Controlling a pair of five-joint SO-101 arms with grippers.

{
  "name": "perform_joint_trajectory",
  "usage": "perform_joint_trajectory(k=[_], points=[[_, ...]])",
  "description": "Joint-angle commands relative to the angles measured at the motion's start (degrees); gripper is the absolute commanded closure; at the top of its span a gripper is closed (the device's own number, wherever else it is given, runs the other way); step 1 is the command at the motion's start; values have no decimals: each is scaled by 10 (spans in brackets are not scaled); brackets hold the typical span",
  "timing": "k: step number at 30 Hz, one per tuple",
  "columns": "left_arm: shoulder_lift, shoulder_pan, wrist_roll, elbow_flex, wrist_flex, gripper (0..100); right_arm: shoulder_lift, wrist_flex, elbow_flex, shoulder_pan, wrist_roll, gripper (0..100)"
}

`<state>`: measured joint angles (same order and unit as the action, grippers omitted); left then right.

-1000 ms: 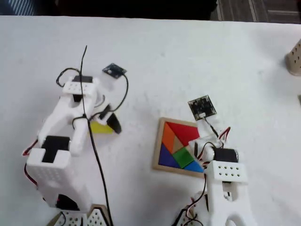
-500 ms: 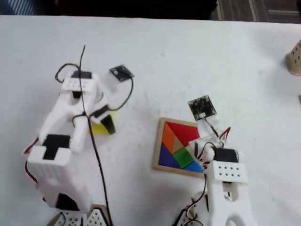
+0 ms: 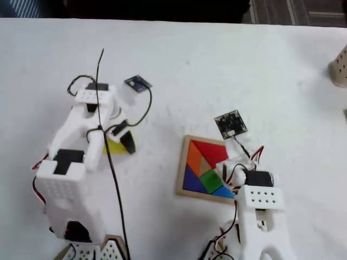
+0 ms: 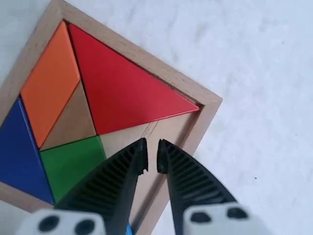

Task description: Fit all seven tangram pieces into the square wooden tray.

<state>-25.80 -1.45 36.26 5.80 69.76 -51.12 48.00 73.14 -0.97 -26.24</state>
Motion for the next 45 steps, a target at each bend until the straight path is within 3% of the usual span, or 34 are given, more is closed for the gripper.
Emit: perform_joint_trajectory(k=[1,9,19,25,30,36,40,45], points=[[0,-1,-14,-15,-15,755,-10,-12,-3,-4,-6,950],[3,-2,33,-11,-11,707,-10,-12,-3,-4,-6,950],[4,-1,188,-16,25,694,-10,-12,-3,-5,-6,950],[8,7,205,-17,24,695,-10,-12,-3,-7,-6,950],[71,7,273,-13,74,695,-10,-12,-3,-7,-6,950],[94,3,277,-10,84,698,-10,-11,-3,-7,-22,951],[94,7,280,25,61,698,-10,-10,-3,-7,-22,953],[95,3,280,79,-28,699,-10,-9,-2,-7,-25,953]])
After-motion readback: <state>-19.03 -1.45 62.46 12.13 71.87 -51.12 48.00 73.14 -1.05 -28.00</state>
